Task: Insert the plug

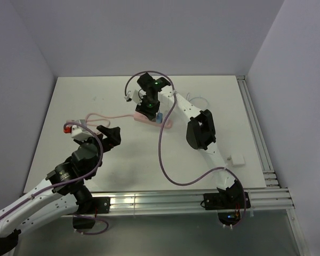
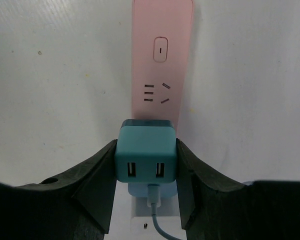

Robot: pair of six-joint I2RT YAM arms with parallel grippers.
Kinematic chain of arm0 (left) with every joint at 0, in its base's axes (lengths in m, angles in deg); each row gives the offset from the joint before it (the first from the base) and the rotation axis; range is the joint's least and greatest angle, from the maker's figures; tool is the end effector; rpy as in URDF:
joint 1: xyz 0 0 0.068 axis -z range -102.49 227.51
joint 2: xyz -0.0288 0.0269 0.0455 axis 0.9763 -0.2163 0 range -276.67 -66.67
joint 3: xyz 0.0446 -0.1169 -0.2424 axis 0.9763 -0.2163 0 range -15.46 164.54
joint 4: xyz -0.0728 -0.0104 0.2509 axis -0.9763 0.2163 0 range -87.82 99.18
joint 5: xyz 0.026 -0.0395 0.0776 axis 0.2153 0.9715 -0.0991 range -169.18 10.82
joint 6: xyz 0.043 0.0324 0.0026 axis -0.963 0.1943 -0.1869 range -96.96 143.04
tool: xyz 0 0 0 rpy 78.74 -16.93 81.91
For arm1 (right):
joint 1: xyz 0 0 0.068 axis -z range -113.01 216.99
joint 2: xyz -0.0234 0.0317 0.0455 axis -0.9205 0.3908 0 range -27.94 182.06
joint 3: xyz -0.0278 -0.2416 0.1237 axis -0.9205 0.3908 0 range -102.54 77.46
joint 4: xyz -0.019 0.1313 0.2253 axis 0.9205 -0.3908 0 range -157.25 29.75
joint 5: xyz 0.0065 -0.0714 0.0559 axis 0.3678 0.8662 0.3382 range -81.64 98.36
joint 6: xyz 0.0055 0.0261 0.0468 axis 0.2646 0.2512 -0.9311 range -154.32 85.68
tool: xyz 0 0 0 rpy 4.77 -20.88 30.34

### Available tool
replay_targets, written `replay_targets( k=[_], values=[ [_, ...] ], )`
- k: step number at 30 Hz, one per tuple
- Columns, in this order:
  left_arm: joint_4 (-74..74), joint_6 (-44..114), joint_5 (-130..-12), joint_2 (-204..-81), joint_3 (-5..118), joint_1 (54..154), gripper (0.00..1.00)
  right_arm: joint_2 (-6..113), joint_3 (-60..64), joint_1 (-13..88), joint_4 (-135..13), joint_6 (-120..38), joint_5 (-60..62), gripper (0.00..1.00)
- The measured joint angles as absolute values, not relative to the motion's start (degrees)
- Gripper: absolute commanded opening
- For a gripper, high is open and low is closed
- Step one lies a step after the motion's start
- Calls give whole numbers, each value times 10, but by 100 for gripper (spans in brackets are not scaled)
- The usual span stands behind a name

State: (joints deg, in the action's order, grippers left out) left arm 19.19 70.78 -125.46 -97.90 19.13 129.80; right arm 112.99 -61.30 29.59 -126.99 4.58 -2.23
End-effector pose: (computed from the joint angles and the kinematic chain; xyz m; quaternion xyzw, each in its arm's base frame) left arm 0.1005 -0.0880 0.3013 -0.2141 0.7319 -0.2370 0.6019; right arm 0.4023 0.3158 0.2290 -0.6180 0.7594 0.0883 0.1834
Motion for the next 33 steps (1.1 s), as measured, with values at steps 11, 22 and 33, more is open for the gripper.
replay_targets(
  k=[11, 22, 33],
  values=[
    [166, 708, -1229, -995, 166, 1298, 96, 1130, -610, 318, -1271, 52, -29, 0],
    [162, 708, -1229, -991, 166, 1298, 95, 1130, -607, 319, -1273, 57, -47, 0],
    [162, 707, -1229, -975, 166, 1298, 95, 1131, -603, 315, -1271, 56, -39, 0]
  ],
)
